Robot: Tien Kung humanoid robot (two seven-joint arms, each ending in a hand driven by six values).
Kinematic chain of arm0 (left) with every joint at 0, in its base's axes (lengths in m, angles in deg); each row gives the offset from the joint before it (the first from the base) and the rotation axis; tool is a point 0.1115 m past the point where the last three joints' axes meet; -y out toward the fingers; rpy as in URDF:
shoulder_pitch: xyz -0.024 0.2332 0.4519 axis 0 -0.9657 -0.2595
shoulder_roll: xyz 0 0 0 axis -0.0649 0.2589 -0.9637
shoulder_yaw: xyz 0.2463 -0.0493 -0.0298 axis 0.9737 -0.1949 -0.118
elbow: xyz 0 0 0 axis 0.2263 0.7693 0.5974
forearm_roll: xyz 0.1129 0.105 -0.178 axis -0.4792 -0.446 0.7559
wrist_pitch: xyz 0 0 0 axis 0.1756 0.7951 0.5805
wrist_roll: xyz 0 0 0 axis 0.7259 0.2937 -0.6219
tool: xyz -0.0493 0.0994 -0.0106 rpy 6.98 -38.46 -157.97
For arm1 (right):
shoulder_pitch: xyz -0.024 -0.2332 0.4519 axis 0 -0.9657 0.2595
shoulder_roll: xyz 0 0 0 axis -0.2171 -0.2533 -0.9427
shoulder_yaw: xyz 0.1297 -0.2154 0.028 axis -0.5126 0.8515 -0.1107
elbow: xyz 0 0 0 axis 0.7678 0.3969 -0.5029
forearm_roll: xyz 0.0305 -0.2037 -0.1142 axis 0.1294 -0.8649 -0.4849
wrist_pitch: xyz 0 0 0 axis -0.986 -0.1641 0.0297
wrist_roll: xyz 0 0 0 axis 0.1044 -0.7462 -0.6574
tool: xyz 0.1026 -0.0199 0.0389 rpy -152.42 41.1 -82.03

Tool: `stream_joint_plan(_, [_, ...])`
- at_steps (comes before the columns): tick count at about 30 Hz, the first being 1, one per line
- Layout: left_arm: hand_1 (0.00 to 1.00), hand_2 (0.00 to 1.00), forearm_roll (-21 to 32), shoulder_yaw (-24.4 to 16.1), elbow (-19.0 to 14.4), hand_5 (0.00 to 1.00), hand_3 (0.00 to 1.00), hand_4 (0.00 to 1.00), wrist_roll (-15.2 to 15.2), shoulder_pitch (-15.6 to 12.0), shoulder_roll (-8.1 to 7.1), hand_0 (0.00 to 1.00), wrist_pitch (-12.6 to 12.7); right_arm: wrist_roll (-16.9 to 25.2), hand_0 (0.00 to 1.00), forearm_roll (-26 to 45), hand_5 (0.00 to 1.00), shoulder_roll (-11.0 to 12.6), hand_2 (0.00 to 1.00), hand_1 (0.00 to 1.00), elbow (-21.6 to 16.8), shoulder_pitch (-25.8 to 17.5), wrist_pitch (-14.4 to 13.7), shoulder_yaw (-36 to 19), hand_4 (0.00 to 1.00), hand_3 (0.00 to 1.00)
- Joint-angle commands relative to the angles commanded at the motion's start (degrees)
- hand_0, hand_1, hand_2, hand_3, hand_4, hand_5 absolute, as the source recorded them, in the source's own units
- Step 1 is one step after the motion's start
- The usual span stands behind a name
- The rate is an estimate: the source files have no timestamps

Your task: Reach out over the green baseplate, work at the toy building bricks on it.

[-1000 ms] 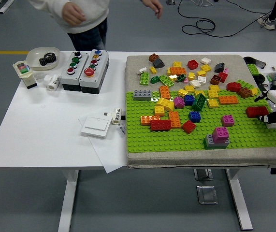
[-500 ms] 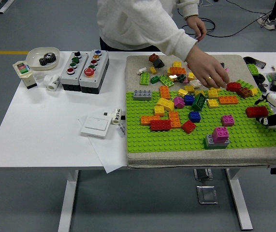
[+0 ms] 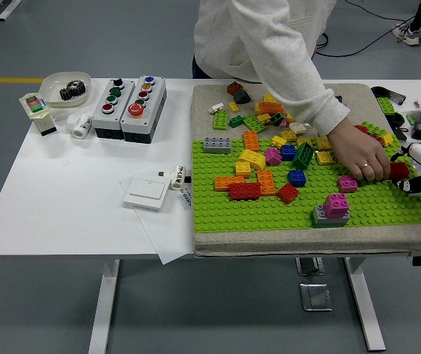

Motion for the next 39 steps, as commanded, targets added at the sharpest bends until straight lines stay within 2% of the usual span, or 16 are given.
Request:
stream_joint_plan(2, [0.697, 0.658, 0.16, 0.07, 0.01, 0.617, 0.55, 0.562, 0.07, -0.06, 0.0, 0.619, 0.0, -0.16, 0.769, 0.08, 0.364, 0.07, 0.78, 0.756, -0.03, -0.03, -0.2, -0.23, 0.737, 0.717])
stream_joint_plan(3, [0.696, 0.66, 0.19, 0.1, 0.02, 0.617, 0.55, 0.563, 0.09, -0.09, 0.01, 0.618, 0.0, -0.18, 0.78, 0.18, 0.34, 0.13, 0.791, 0.765, -0.06, -0.03, -0.21, -0.43, 0.757, 0.757])
stream_joint_plan(6, [0.696, 0.66, 0.37, 0.16, 0.06, 0.617, 0.55, 0.563, 0.18, -0.19, 0.02, 0.618, -0.02, -0.26, 0.78, 0.22, 0.34, 0.27, 0.791, 0.765, -0.28, -0.03, 0.08, -0.87, 0.757, 0.757])
stream_joint_plan(8, [0.696, 0.66, 0.48, 0.19, 0.11, 0.617, 0.55, 0.563, 0.27, -0.32, 0.01, 0.618, -0.05, -0.46, 0.78, -0.15, 0.34, 0.51, 0.791, 0.765, -0.77, -0.11, 0.74, -1.19, 0.757, 0.757])
stream_joint_plan(9, [0.695, 0.66, 0.57, 0.23, 0.12, 0.619, 0.548, 0.564, 0.32, -0.4, 0.02, 0.617, -0.06, -0.44, 0.797, -0.29, 0.33, 0.64, 0.802, 0.773, -1.04, -0.2, 0.99, -1.37, 0.775, 0.804])
stream_joint_plan(17, [0.693, 0.657, 0.84, 0.23, 0.25, 0.617, 0.547, 0.563, 0.48, -0.85, 0.06, 0.616, -0.12, -0.27, 0.803, -1.58, 0.326, 1.8, 0.805, 0.779, -3.31, -0.8, 2.69, -1.57, 0.791, 0.828])
stream_joint_plan(25, [0.692, 0.656, 0.06, -0.23, 0.27, 0.618, 0.546, 0.564, 0.12, -0.89, 0.06, 0.616, -0.21, 0.19, 0.804, -1.41, 0.329, 2.02, 0.806, 0.779, -3.77, -1.17, 2.06, -0.77, 0.789, 0.829])
stream_joint_plan(27, [0.692, 0.657, -0.05, -0.27, 0.27, 0.617, 0.547, 0.564, 0.06, -0.89, 0.05, 0.614, -0.23, 0.25, 0.799, -1.22, 0.335, 1.86, 0.799, 0.774, -3.52, -1.37, 1.78, -0.36, 0.78, 0.805])
stream_joint_plan(38, [0.693, 0.655, -0.72, -0.66, 0.2, 0.615, 0.547, 0.563, -0.38, -1.02, 0.04, 0.614, -0.2, 0.51, 0.788, 0.07, 0.35, 0.66, 0.795, 0.769, -2.5, -1.94, -0.02, 0.74, 0.786, 0.804])
stream_joint_plan(39, [0.692, 0.655, -0.84, -0.72, 0.2, 0.613, 0.549, 0.563, -0.44, -1.04, 0.03, 0.613, -0.22, 0.57, 0.762, 0.18, 0.36, 0.61, 0.774, 0.745, -2.46, -1.96, -0.17, 0.81, 0.771, 0.762])
